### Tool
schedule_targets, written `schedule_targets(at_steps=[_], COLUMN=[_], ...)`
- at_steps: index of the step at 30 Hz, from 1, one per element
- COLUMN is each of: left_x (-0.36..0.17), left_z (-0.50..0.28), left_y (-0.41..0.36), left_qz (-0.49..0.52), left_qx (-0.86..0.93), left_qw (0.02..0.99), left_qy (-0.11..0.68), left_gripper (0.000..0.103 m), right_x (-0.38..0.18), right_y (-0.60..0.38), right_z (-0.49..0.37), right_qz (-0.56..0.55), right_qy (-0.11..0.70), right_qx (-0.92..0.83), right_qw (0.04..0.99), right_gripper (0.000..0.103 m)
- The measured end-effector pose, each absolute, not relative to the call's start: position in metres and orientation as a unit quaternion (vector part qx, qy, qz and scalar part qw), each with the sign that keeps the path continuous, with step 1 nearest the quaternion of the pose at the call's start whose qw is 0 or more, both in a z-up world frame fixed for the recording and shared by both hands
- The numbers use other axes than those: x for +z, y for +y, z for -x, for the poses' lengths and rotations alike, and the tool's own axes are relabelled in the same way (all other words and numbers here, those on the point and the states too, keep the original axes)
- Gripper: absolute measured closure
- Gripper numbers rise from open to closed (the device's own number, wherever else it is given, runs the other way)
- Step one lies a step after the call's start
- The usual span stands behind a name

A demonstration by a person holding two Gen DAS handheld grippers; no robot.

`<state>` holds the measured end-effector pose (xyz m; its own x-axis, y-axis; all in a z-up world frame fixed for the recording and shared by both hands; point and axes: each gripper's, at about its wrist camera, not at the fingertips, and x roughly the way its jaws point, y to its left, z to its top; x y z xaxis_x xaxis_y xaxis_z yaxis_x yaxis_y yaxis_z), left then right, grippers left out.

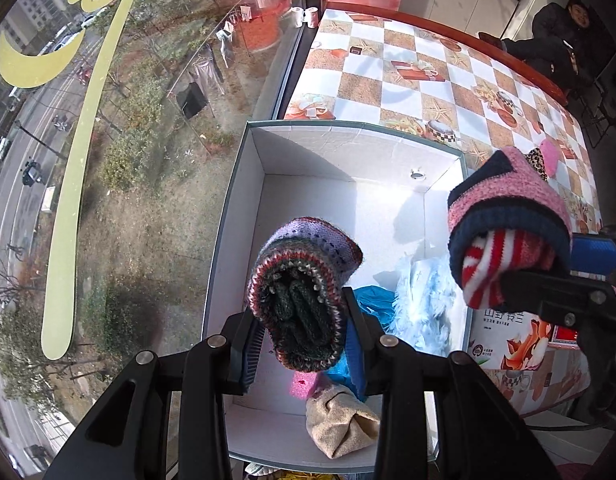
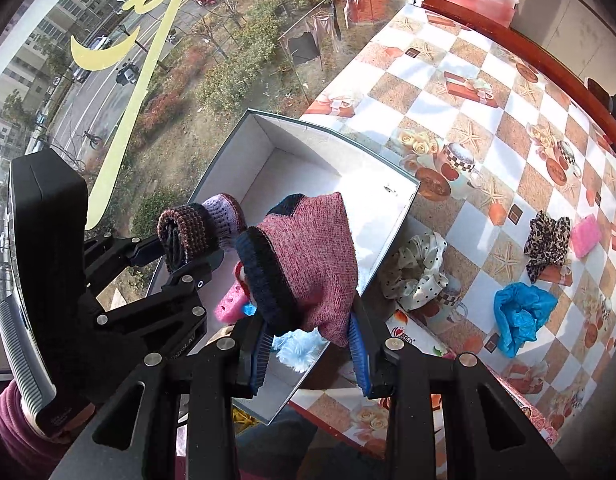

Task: Organize soft objects
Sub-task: 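Open both tools to drop the knit gloves into the white box, then move both tools back to the pile toward the polka-dot scrunchie and blue glove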

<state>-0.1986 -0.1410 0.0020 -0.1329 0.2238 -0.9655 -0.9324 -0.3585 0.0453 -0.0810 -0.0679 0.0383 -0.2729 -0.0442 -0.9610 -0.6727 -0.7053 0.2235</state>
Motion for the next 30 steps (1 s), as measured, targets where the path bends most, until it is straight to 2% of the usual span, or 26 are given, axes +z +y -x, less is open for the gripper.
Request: schedule_targets(at_steps=[15,18,20,22,23,24,25,26,28,29,30], left_x=[-0.006,-0.002,0.002,0.007,0.010,0.011,0.012,0.012,0.013,0.014,0.016], left_z=[0.200,0.198,0.196,0.196,0.196,0.196,0.196,0.196,0.196,0.196,0.195], left_y=[-0.138,-0.139,-0.140,-0.142,-0.143,-0.144,-0.144,-0.144,-0.141,-0.140,-0.138], left_qz=[0.499,0.490,0.482,0.474,0.472,0.472,0.472,0.472,0.476,0.479,0.482], left_qx=[0.663,0.665,0.668,0.675,0.676,0.676,0.677,0.678,0.677,0.674,0.671], left_qw=[0.429,0.440,0.446,0.455,0.459,0.462,0.463,0.464,0.466,0.469,0.474], left_qy=[0.357,0.354,0.350,0.336,0.330,0.326,0.323,0.319,0.315,0.310,0.306], left_gripper=[0.063,0.051,0.024,0.019,0.016,0.012,0.001,0.001,0.001,0.000,0.000], right_x=[0.025,0.025,0.026,0.027,0.029,0.030,0.032,0.032,0.031,0.029,0.029], right_y=[-0.053,-0.051,-0.051,-0.050,-0.050,-0.050,-0.049,-0.048,-0.045,-0.044,-0.042], right_z=[0.095,0.097,0.098,0.098,0.097,0.096,0.095,0.094,0.091,0.089,0.085], right_qz=[0.575,0.574,0.573,0.569,0.565,0.561,0.559,0.559,0.564,0.567,0.566], right_qy=[0.322,0.322,0.325,0.328,0.329,0.331,0.334,0.338,0.349,0.356,0.364], right_qx=[0.721,0.721,0.722,0.724,0.727,0.728,0.729,0.727,0.719,0.713,0.709], right_qw=[0.215,0.215,0.211,0.210,0.211,0.212,0.211,0.211,0.210,0.209,0.210], right_gripper=[0.067,0.067,0.067,0.053,0.039,0.029,0.025,0.018,0.012,0.004,0.001])
